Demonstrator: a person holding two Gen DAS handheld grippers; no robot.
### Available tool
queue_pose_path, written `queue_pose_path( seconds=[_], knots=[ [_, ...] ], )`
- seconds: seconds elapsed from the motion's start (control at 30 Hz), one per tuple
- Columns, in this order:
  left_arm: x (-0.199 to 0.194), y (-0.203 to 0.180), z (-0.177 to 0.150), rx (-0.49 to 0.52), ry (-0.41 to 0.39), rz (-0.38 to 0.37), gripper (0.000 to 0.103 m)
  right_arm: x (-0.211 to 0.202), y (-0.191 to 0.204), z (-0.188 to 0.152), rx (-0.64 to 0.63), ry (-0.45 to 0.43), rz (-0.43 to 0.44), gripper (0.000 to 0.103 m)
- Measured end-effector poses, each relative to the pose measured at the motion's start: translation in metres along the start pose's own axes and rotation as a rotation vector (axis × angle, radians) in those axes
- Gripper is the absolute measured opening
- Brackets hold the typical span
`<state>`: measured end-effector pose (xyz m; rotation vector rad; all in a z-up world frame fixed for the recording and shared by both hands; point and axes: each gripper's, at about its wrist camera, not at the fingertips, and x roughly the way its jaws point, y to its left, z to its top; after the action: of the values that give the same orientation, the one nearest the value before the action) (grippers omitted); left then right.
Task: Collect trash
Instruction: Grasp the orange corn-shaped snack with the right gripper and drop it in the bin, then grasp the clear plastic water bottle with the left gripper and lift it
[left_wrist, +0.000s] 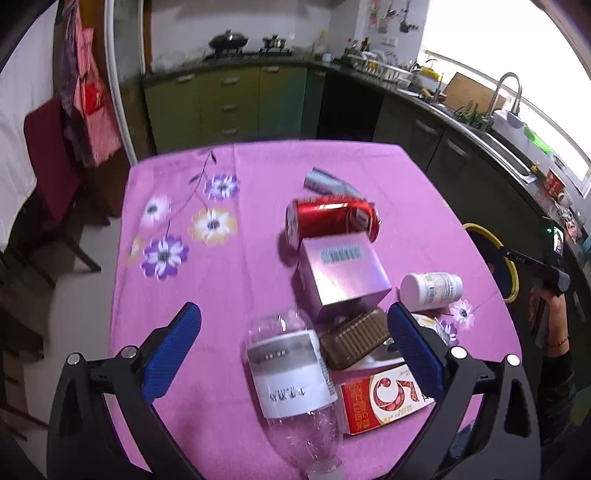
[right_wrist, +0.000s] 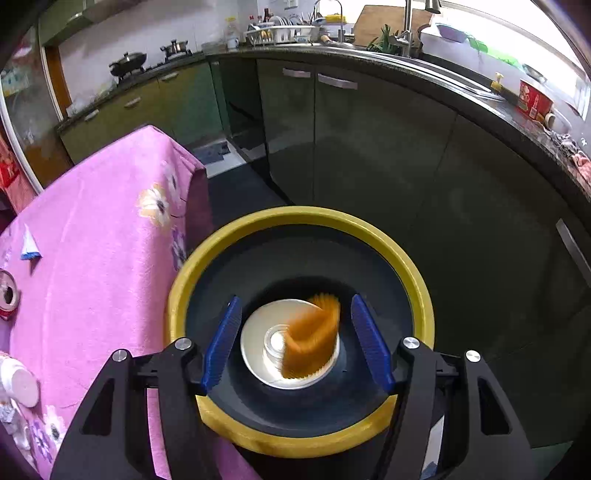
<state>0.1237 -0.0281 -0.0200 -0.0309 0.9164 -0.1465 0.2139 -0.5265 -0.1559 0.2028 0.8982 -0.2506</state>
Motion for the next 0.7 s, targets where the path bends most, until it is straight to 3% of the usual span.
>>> queue_pose_path(
  seconds=[0.33, 0.7],
  knots=[
    [0.037, 0.013, -0.030, -0.093, 0.208, 0.034, 0.096, -0.047, 0.023, -0.007, -0.022, -0.059, 0.074, 0.065],
    [0.060, 0.012, -0.045, -0.079, 0.312, 0.084, 0.096, -0.074, 0.046, -0.010, -0.054, -0.084, 0.156, 0.066]
  ],
)
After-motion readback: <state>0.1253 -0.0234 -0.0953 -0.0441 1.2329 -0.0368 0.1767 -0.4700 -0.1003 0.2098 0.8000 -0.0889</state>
